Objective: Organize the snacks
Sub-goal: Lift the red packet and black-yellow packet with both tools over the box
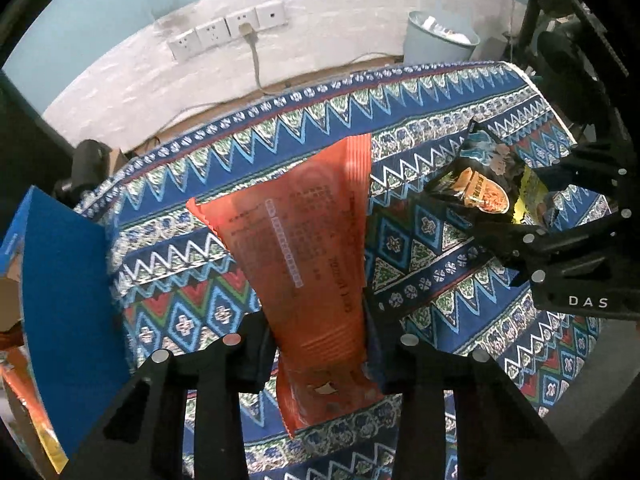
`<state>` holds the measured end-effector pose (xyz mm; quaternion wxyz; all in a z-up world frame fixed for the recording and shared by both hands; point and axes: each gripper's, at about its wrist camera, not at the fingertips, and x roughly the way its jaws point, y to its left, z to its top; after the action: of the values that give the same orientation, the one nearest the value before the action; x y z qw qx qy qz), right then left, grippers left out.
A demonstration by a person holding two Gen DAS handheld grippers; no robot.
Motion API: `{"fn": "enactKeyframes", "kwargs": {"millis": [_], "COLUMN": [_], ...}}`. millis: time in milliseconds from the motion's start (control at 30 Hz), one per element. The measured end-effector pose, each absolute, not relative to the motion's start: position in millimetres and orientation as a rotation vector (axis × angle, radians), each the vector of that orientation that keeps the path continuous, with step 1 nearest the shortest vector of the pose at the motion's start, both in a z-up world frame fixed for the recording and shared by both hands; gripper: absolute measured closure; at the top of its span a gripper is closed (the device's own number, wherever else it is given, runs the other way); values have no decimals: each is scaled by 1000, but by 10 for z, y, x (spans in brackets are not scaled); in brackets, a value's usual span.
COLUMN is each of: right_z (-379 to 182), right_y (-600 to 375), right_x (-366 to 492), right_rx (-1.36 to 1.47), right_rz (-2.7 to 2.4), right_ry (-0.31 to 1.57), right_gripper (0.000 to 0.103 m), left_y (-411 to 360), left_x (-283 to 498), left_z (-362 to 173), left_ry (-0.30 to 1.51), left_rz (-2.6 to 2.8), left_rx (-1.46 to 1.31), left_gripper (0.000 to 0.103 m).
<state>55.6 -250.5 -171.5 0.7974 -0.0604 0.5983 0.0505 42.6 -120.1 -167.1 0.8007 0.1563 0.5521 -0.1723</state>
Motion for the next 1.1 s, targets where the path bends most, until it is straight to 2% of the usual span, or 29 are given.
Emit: {"fn": "enactKeyframes", "kwargs": {"millis": [567, 1100], "right_z": [-1055, -460], "right_y": [-2308, -1719], "right_x": [281, 84], "right_rx": [-135, -165], "right_rz": [134, 248], "right_ry": [1168, 1057], "right_gripper": [43, 43], "left_y": [-855, -359], "left_x": [75, -235], "left_z": [-992, -434], "left_ry": [1019, 919], "left_rz": [-345, -294], "left_rx": [400, 356], "left_gripper": [65, 65]}}
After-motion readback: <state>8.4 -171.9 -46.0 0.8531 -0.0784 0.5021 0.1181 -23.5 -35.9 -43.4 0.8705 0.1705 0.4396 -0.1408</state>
